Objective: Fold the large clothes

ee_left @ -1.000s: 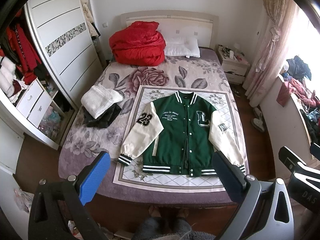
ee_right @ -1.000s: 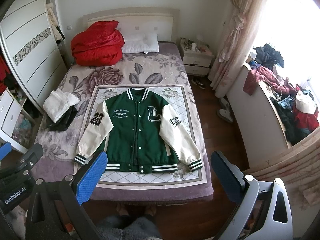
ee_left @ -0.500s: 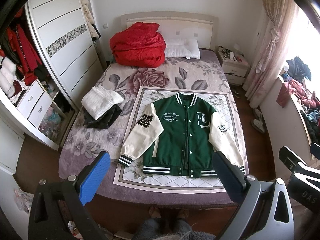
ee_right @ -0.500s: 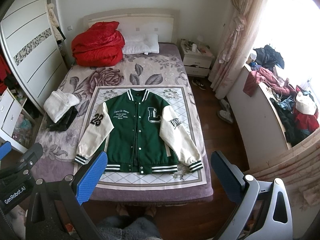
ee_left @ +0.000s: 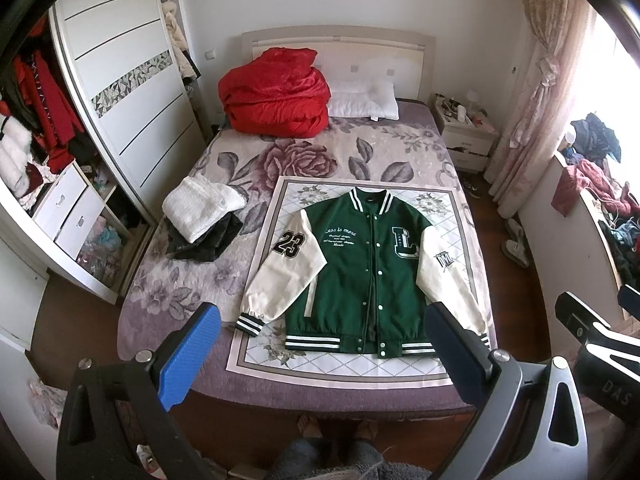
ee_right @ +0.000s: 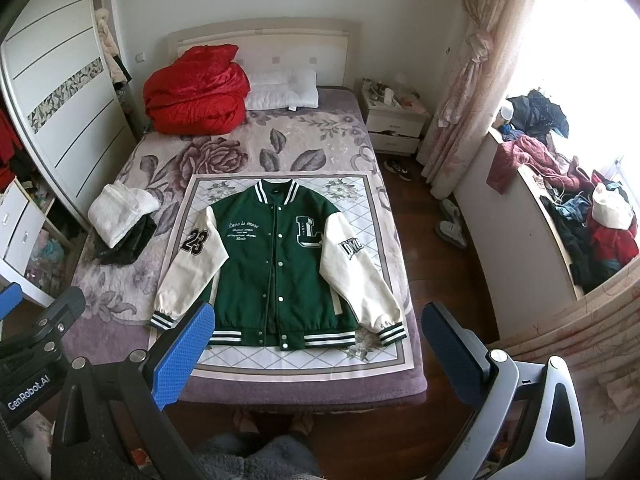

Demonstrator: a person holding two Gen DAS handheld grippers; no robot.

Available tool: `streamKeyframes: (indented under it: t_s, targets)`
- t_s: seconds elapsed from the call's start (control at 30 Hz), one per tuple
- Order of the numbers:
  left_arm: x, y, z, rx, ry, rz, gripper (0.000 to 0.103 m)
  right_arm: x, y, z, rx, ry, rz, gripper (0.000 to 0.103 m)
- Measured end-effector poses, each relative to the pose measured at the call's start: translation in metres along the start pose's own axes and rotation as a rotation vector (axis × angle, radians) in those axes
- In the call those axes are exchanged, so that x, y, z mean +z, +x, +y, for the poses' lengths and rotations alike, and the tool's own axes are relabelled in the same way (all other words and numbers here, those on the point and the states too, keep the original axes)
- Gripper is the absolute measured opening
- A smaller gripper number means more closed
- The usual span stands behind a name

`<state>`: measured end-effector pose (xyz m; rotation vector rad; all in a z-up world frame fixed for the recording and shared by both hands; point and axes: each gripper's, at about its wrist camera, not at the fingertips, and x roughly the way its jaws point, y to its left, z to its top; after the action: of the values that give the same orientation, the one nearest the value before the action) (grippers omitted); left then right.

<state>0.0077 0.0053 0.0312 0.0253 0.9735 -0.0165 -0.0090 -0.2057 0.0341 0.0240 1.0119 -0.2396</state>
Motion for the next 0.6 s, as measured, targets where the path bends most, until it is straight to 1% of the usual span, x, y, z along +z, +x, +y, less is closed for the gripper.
streamKeyframes:
  t_s: [0.17, 0.23, 0.27, 0.5, 0.6]
  targets:
    - [0.007, -0.003, -0.002, -0.001, 0.0, -0.001, 0.103, -0.001, 0.0, -0.001, 0.001, 0.0, -0.001, 0.103]
    - [0.001, -0.001, -0.002, 0.001, 0.001, -0.002, 0.103, -0.001, 0.0, -0.001, 0.001, 0.0, -0.002, 0.103]
    - [0.006, -0.004, -0.002, 0.0, 0.002, -0.002, 0.103, 0.0, 0.0, 0.0, 0.0, -0.001, -0.002, 0.103]
    - [0.0, -0.002, -0.002, 0.001, 0.002, -0.004, 0.103, 0.0, -0.001, 0.0, 0.0, -0.001, -0.004, 0.103]
    - [0.011, -0.004, -0.004, 0.0, 0.002, -0.005, 0.103, 0.001, -0.002, 0.0, 0.0, 0.0, -0.004, 0.103]
